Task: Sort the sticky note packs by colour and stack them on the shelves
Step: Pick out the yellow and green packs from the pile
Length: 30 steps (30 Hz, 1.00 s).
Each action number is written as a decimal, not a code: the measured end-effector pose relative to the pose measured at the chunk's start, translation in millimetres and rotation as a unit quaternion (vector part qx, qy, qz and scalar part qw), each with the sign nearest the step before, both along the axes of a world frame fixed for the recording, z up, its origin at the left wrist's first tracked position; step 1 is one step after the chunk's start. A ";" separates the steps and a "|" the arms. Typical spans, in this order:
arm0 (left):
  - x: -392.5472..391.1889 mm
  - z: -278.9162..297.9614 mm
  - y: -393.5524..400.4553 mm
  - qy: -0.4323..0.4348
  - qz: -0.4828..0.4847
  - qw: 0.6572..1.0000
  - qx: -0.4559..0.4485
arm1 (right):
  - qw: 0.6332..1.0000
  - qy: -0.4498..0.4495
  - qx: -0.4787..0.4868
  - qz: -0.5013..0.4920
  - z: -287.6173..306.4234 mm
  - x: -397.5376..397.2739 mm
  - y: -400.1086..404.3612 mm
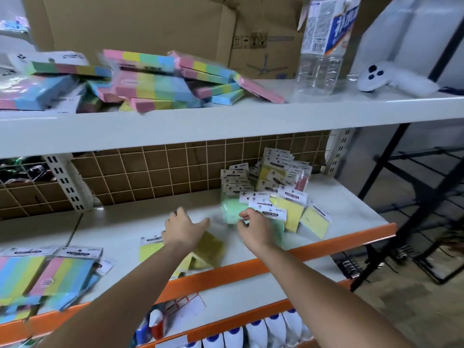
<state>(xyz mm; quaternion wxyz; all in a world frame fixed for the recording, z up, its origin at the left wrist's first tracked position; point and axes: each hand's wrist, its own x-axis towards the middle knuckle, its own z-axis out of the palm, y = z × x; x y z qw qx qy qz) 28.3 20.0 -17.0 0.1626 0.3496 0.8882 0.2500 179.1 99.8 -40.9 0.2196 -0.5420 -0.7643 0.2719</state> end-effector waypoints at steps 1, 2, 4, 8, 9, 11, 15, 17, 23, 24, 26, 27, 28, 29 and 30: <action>9.5 -0.5 9.5 -0.016 -0.015 1.000 0.013 | 1.000 0.005 0.009 -0.009 2.3 9.7 8.5; 19.6 -0.8 19.1 -0.032 -0.031 0.999 0.025 | 1.000 0.012 0.014 -0.020 4.7 20.3 17.4; 40.4 -0.2 38.0 -0.065 -0.062 0.995 0.044 | 0.999 0.021 0.017 -0.047 7.6 43.0 36.0; 76.0 4.6 75.6 -0.113 -0.096 0.987 0.068 | 0.996 0.013 0.026 -0.089 10.4 88.5 73.4; 83.2 5.8 85.3 -0.125 -0.100 0.984 0.074 | 0.995 0.001 0.032 -0.098 10.4 98.3 83.2; 96.8 7.4 104.6 -0.152 -0.101 0.979 0.087 | 0.993 -0.038 0.024 -0.107 8.4 114.7 101.9; 121.9 4.7 134.0 -0.187 -0.097 0.972 0.103 | 0.991 -0.092 -0.064 -0.079 3.3 131.3 131.5; 130.1 0.2 142.9 -0.195 -0.092 0.972 0.091 | 0.989 -0.089 -0.099 -0.057 0.2 129.1 140.4; 135.1 -13.1 155.2 -0.200 -0.059 0.975 0.080 | 0.974 0.104 -0.195 -0.047 -4.7 115.9 158.7; 134.6 -14.0 155.1 -0.199 -0.055 0.975 0.081 | 0.969 0.119 -0.211 -0.037 -3.6 114.4 161.0; 134.2 -15.1 153.4 -0.203 -0.043 0.975 0.085 | 0.965 0.140 -0.222 -0.009 -4.1 109.5 164.9; 134.5 -15.4 152.0 -0.204 -0.034 0.975 0.085 | 0.962 0.158 -0.224 -0.001 -8.8 107.1 168.4; 134.8 -15.6 150.6 -0.204 -0.027 0.975 0.085 | 0.958 0.176 -0.225 0.001 -14.9 105.3 173.2; 134.9 -16.5 149.5 -0.205 -0.022 0.975 0.088 | 0.953 0.194 -0.231 0.005 -20.7 103.2 177.8; 135.0 -17.7 148.8 -0.208 -0.021 0.973 0.093 | 0.951 0.206 -0.232 0.007 -20.7 101.8 179.0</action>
